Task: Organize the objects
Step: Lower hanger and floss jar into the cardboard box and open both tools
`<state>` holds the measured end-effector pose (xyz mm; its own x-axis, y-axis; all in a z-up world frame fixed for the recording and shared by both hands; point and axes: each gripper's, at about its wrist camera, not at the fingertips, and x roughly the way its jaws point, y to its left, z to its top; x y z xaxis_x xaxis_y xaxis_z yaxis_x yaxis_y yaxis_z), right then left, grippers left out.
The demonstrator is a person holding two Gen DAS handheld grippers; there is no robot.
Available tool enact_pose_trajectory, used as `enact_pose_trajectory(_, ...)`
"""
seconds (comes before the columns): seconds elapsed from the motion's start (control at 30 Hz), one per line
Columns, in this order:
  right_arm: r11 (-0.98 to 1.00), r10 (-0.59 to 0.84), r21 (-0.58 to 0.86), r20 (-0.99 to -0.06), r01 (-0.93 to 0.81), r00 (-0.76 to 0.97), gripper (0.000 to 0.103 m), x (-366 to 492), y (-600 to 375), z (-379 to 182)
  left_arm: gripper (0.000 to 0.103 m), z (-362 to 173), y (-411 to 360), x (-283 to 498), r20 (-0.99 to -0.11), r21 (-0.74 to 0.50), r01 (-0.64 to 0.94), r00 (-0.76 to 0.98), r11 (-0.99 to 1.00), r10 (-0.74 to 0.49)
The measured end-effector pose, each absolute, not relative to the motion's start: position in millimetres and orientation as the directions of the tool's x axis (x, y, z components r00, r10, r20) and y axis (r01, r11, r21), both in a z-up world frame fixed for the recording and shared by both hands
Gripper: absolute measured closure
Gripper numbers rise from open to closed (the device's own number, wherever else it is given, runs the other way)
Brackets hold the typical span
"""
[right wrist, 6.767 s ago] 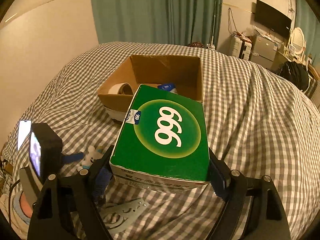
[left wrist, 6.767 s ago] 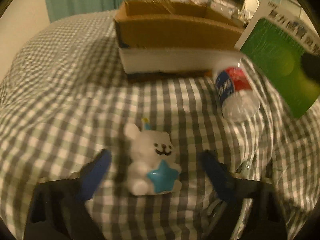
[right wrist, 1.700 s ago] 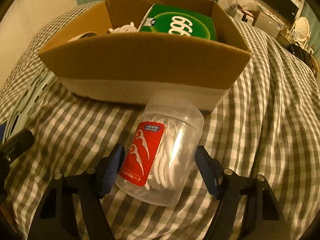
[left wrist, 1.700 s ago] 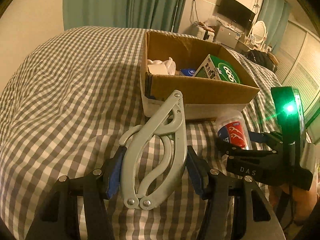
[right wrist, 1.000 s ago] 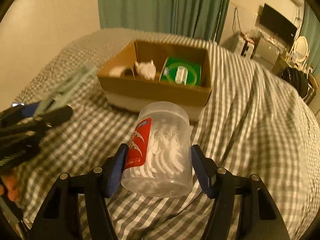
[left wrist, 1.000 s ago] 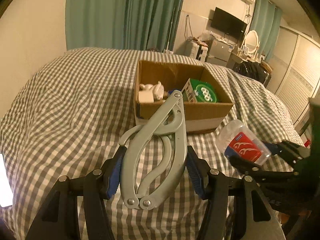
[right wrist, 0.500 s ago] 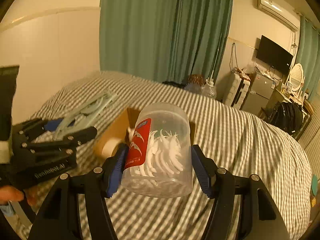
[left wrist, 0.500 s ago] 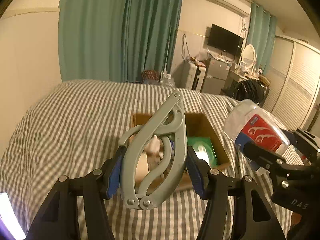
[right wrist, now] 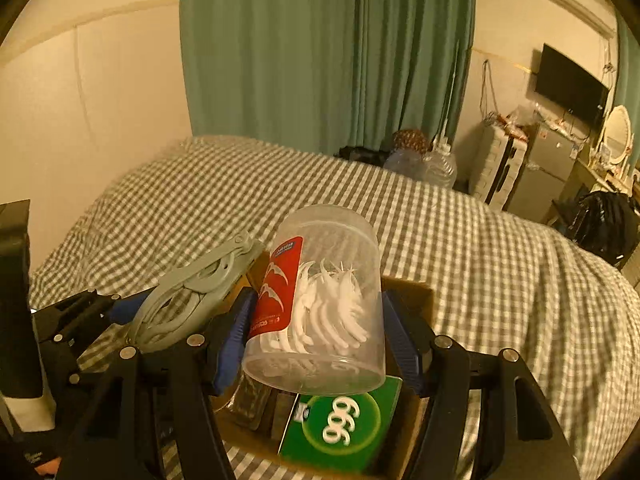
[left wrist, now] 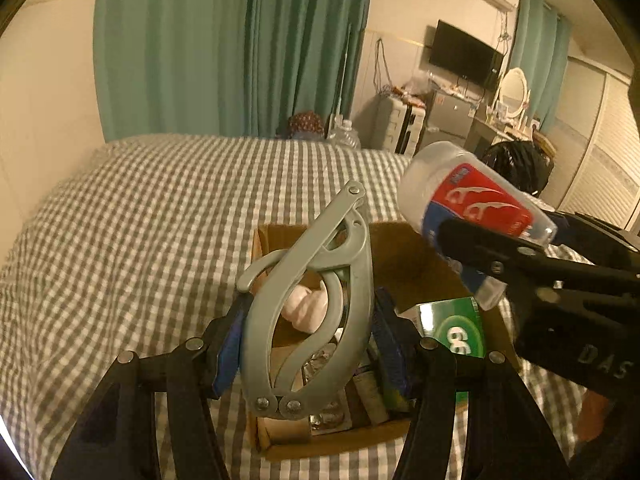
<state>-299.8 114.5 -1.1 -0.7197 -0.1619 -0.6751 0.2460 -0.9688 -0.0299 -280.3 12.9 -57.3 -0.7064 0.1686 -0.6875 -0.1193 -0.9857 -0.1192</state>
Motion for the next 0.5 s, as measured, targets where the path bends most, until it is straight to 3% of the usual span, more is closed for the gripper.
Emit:
enact_pose_trajectory(0.4, -0.971, -0.164, -0.004, -0.72, 0.24, -0.675, 0.042, -315, 114, -40, 0.043, -85, 13, -293, -0.724, -0.138, -0.136, -0.662, -0.981, 0.194)
enact_pose_trajectory(0.5, -0.974, -0.162, -0.002, -0.699, 0.228, -0.696, 0.033, -307, 117, -28, 0.041, -81, 12, -289, -0.724, -0.144, -0.14, -0.66, -0.98, 0.2)
